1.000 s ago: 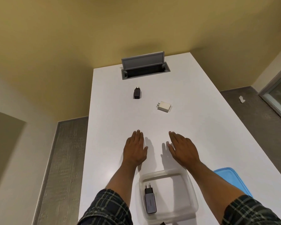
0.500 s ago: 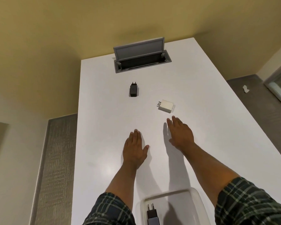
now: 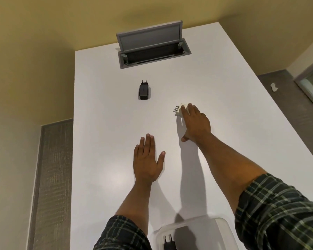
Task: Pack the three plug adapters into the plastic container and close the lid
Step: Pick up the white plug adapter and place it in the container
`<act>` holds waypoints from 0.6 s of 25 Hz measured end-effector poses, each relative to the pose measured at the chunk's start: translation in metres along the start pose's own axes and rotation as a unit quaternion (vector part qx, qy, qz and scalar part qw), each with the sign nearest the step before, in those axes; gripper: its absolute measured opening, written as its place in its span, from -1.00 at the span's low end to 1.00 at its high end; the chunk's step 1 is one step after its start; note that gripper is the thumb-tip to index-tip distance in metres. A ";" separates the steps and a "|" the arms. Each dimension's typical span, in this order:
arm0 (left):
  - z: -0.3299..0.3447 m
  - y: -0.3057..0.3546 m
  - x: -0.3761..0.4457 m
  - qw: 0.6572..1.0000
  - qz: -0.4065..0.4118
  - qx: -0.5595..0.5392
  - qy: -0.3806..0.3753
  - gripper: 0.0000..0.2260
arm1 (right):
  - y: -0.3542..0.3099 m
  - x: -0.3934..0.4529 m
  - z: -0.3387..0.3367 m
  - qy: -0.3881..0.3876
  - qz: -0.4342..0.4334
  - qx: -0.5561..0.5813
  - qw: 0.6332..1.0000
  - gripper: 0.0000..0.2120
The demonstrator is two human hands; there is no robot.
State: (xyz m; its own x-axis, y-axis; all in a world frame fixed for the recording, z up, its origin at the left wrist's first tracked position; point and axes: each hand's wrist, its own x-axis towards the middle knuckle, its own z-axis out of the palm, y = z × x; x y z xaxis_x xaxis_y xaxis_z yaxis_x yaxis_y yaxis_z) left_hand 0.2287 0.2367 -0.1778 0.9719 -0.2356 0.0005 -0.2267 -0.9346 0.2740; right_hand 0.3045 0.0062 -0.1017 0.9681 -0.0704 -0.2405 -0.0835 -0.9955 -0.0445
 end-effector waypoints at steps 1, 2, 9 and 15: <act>-0.001 0.000 -0.001 1.000 0.001 -0.004 0.008 -0.33 | 0.000 0.002 -0.002 -0.002 -0.001 0.002 1.000 0.34; -0.002 0.000 -0.001 1.000 0.003 -0.008 0.012 -0.33 | 0.001 0.005 -0.005 -0.007 -0.005 0.006 1.000 0.34; -0.002 0.013 0.007 1.000 0.016 -0.013 0.004 -0.34 | 0.020 0.022 -0.023 -0.054 0.005 0.051 0.997 -0.25; 0.005 0.002 0.010 0.998 0.027 0.032 -0.036 -0.36 | 0.006 0.001 0.008 -0.029 -0.005 0.025 0.999 -0.63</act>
State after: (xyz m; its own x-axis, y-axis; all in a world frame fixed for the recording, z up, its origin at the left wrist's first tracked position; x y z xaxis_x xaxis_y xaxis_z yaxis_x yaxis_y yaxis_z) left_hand 0.2378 0.2310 -0.1821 0.9515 -0.3022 -0.0568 -0.2841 -0.9346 0.2138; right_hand 0.3028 0.0006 -0.1096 0.9539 -0.0543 -0.2953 -0.0862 -0.9916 -0.0962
